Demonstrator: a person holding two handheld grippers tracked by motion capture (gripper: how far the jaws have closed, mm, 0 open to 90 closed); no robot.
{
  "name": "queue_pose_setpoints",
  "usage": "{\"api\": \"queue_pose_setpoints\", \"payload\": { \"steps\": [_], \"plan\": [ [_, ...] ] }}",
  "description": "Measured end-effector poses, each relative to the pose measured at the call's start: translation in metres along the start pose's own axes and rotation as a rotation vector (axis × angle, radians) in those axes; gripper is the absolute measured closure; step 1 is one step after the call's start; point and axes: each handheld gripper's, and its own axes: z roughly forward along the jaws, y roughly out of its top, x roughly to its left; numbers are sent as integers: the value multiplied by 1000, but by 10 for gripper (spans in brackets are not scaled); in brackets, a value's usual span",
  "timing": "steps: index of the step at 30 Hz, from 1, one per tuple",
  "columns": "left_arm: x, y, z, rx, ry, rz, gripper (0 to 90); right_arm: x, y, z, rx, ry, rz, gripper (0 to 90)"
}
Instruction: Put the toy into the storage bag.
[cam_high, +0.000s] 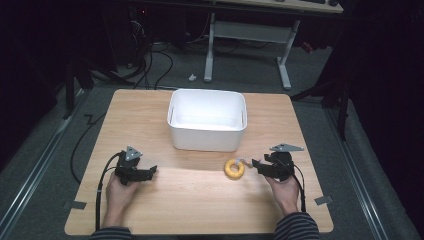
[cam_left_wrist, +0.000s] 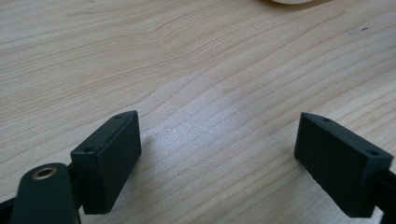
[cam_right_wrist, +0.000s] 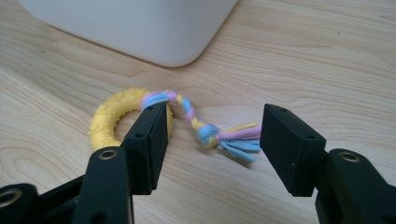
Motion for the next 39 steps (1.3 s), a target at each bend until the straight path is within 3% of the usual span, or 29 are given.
{"api": "queue_pose_setpoints", "payload": {
  "steps": [19,39],
  "plan": [
    [0,0,0,0,-1,-2,154,27,16,29,105,63,-90,446],
    [0,0,0,-1,-1,-2,154,32,15,48,191,64,-87,510]
  ]
}}
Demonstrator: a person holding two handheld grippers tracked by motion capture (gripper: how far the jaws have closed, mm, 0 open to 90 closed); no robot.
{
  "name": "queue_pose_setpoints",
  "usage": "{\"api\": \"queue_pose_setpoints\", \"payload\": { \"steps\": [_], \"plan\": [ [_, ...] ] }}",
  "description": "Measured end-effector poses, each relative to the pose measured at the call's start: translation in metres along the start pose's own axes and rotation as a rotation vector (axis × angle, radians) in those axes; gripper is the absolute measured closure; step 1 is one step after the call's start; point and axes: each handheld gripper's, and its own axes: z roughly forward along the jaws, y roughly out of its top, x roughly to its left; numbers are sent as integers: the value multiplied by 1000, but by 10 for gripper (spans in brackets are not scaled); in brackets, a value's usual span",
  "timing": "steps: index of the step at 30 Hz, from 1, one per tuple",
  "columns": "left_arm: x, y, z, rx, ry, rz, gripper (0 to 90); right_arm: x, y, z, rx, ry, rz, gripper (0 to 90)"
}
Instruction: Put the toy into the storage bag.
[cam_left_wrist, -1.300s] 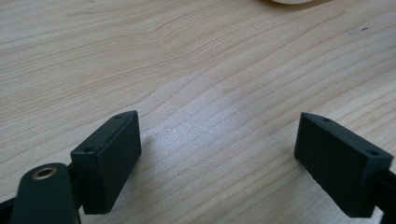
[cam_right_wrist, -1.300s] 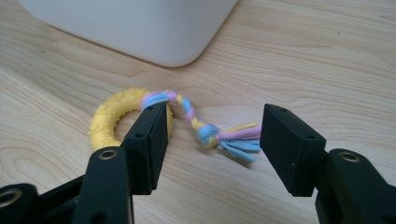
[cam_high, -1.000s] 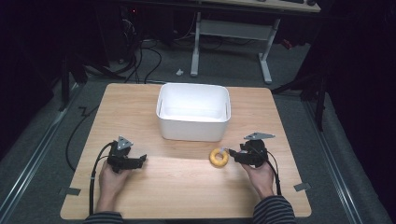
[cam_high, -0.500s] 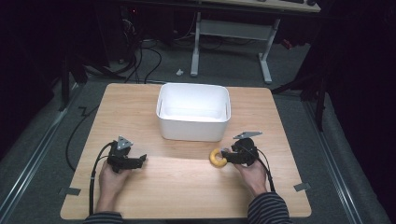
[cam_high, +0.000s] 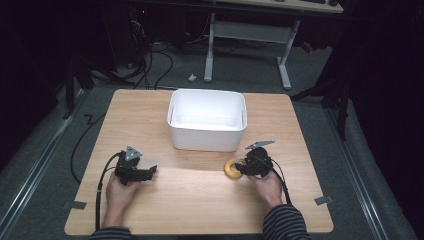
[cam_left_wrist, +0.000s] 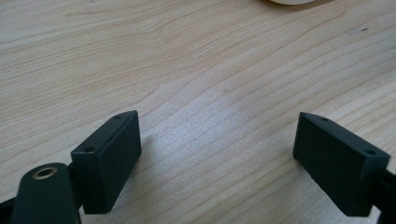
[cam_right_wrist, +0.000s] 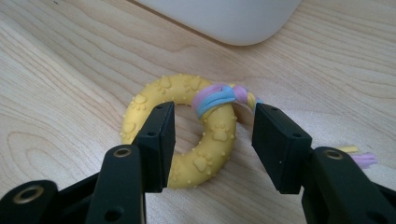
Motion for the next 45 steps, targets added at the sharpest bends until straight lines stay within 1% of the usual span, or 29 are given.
{"api": "queue_pose_setpoints", "payload": {
  "steps": [1,5,14,18,20,21,28,31,32,33,39,45],
  "plan": [
    [0,0,0,0,0,0,154,0,1,1,12,-4,2,519],
    [0,0,0,0,0,0,154,-1,2,3,32,-6,11,527],
    [0,0,0,0,0,0,154,0,4,8,66,-14,16,534],
    [0,0,0,0,0,0,154,2,6,10,68,-28,-1,554],
    [0,0,0,0,0,0,154,3,6,10,71,-27,1,560],
    [0,0,0,0,0,0,154,4,7,11,75,-30,-9,562],
    [0,0,0,0,0,0,154,6,9,16,97,-41,-26,586],
    [0,0,0,0,0,0,154,9,9,19,113,-63,-42,615],
    [0,0,0,0,0,0,154,9,9,19,113,-63,-42,615],
    [0,0,0,0,0,0,154,10,9,19,117,-72,-48,637],
    [0,0,0,0,0,0,154,8,9,19,123,-67,-42,656],
    [0,0,0,0,0,0,154,8,9,19,121,-66,-47,661]
  ]
}}
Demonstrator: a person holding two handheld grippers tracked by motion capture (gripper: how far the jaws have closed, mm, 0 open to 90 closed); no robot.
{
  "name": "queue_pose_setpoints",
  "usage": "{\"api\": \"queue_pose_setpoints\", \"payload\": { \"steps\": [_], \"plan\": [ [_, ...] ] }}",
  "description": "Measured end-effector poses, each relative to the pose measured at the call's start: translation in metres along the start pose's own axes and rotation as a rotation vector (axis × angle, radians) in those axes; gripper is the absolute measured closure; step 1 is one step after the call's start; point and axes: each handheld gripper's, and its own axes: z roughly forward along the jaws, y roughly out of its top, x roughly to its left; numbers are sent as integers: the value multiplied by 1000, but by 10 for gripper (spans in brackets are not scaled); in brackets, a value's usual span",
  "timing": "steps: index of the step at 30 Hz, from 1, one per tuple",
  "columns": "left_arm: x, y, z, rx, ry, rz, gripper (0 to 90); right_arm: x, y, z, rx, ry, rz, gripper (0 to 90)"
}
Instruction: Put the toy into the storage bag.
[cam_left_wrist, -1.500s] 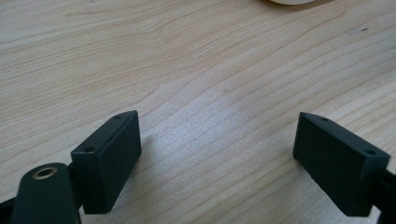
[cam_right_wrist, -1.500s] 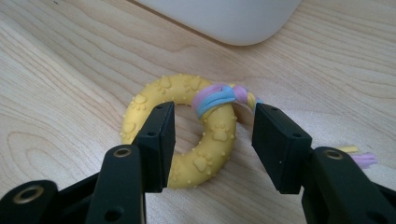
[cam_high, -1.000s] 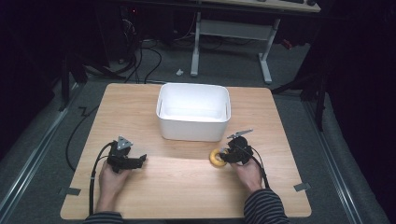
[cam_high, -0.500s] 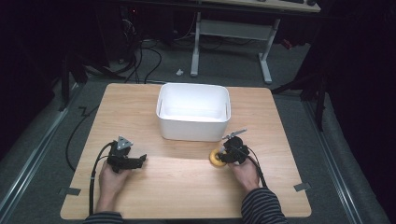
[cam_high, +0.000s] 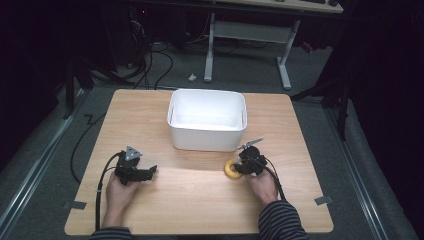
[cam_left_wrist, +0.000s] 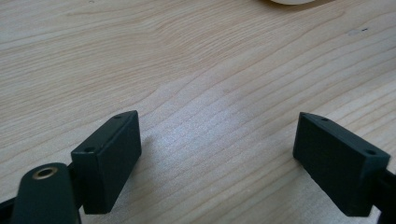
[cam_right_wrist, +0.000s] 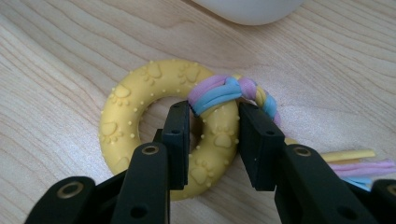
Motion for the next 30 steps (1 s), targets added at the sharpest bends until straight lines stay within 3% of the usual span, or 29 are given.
{"api": "queue_pose_setpoints", "payload": {
  "steps": [9,15,30],
  "plan": [
    [0,0,0,0,0,0,154,2,-1,-3,-3,2,-12,666],
    [0,0,0,0,0,0,154,1,-2,-11,-34,3,-5,666],
    [0,0,0,0,1,1,154,-18,-17,-35,-77,-19,36,666]
  ]
}}
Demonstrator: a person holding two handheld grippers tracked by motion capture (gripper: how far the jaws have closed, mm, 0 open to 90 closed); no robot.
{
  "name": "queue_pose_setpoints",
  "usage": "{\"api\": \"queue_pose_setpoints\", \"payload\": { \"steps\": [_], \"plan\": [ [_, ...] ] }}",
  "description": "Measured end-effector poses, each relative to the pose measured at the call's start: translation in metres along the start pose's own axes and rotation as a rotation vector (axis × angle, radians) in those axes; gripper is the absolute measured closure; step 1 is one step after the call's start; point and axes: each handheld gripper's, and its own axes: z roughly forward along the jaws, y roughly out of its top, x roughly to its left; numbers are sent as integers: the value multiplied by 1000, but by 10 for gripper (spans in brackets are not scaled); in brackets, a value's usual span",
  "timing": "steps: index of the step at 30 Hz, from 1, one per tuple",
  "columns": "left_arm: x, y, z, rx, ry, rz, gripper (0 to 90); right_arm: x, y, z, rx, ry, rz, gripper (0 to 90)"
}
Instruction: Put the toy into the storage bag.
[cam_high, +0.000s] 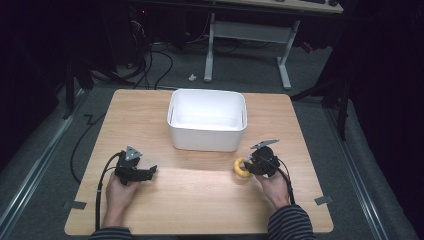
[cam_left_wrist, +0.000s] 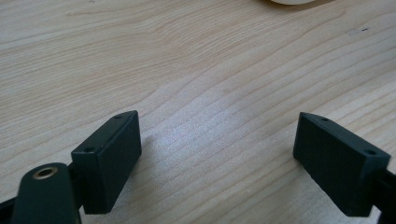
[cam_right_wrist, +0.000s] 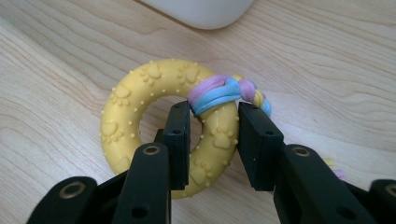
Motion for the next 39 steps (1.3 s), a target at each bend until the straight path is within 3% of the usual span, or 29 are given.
{"api": "queue_pose_setpoints", "payload": {
  "steps": [23,29,39],
  "plan": [
    [0,0,0,0,2,-1,155,-30,-9,-38,-60,-54,55,667],
    [0,0,0,0,2,-1,155,-39,-5,-50,-84,-66,78,667],
    [0,0,0,0,2,-1,155,-47,8,-69,-121,-88,73,667]
  ]
}}
